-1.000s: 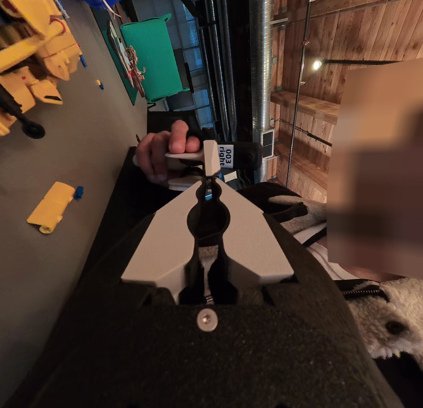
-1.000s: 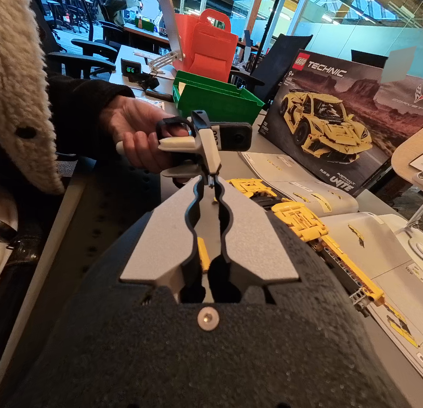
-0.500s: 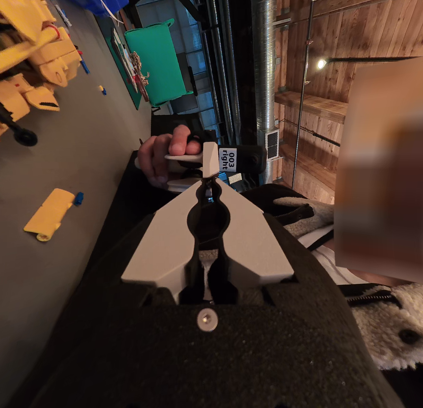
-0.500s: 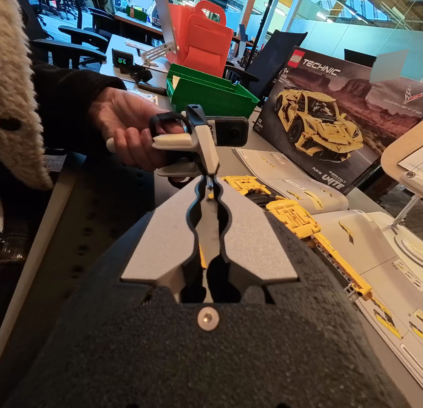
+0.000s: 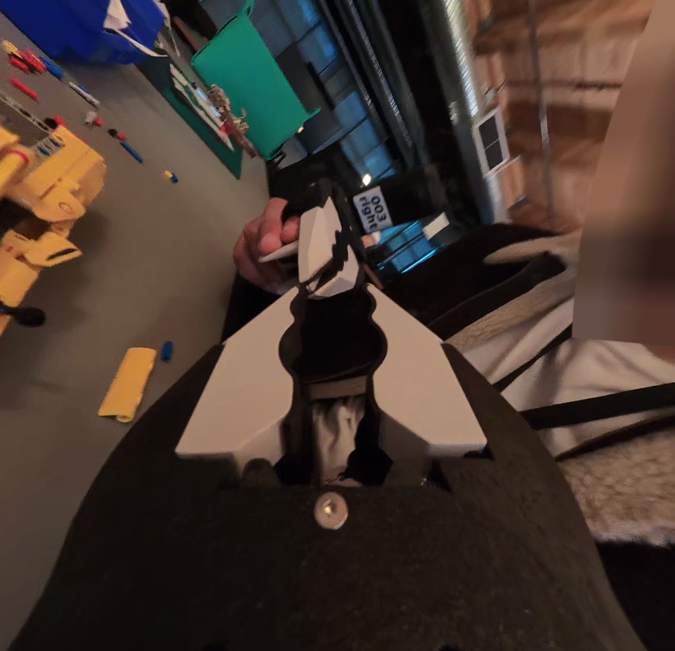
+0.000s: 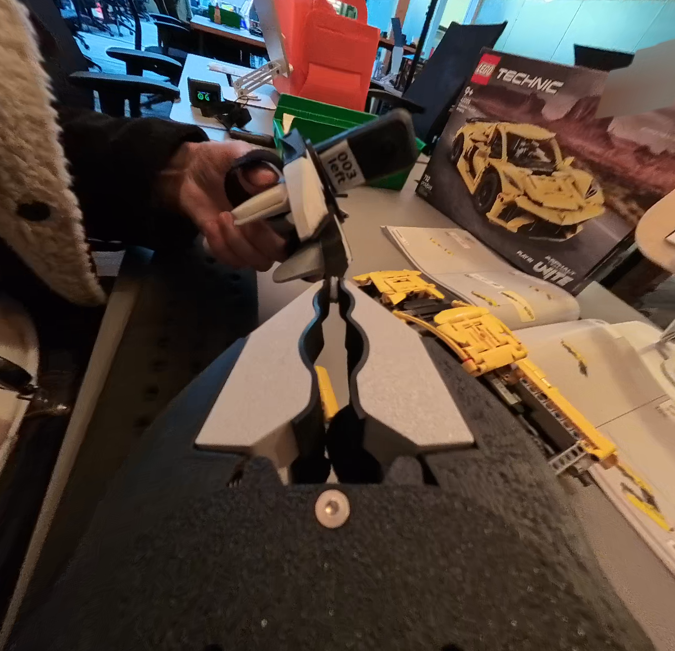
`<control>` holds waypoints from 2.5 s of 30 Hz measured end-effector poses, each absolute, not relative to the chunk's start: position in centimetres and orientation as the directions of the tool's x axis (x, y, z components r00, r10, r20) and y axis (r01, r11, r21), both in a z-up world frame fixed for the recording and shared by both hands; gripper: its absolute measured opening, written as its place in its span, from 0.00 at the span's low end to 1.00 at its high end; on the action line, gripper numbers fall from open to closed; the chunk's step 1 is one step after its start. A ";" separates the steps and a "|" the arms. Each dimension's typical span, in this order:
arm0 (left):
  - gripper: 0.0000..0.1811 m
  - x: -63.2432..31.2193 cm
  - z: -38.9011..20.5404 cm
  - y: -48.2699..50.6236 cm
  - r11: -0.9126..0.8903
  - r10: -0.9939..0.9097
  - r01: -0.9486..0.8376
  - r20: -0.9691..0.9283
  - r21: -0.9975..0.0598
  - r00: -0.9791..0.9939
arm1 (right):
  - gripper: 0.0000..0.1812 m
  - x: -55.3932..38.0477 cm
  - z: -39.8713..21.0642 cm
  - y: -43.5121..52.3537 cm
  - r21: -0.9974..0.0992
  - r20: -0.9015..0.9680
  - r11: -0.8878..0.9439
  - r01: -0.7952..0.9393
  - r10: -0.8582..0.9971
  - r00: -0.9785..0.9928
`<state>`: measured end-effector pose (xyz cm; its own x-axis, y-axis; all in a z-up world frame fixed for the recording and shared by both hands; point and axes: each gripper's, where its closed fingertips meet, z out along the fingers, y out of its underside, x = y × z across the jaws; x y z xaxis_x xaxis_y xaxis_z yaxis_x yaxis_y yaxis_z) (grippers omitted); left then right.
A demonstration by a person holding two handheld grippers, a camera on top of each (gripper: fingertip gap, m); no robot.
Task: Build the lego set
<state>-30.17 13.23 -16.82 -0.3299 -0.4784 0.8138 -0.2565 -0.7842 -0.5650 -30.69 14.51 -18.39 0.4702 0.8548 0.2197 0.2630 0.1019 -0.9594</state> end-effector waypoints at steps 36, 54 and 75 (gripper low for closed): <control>0.19 -29.5 -29.4 15.6 -0.092 -0.954 -0.731 0.271 -0.676 -0.130 | 0.02 -27.4 -22.2 16.3 -0.935 0.048 -0.169 0.313 0.813 0.581; 0.03 -28.3 -22.7 17.1 -0.519 -0.854 -0.245 0.481 -0.819 0.200 | 0.02 -28.5 -22.6 17.7 -0.894 0.184 -0.173 0.413 0.699 0.691; 0.04 -31.7 -29.2 15.1 -0.275 -0.959 -0.682 0.239 -0.677 0.150 | 0.02 -29.4 -24.1 16.7 -0.899 -0.021 -0.282 0.334 0.791 0.612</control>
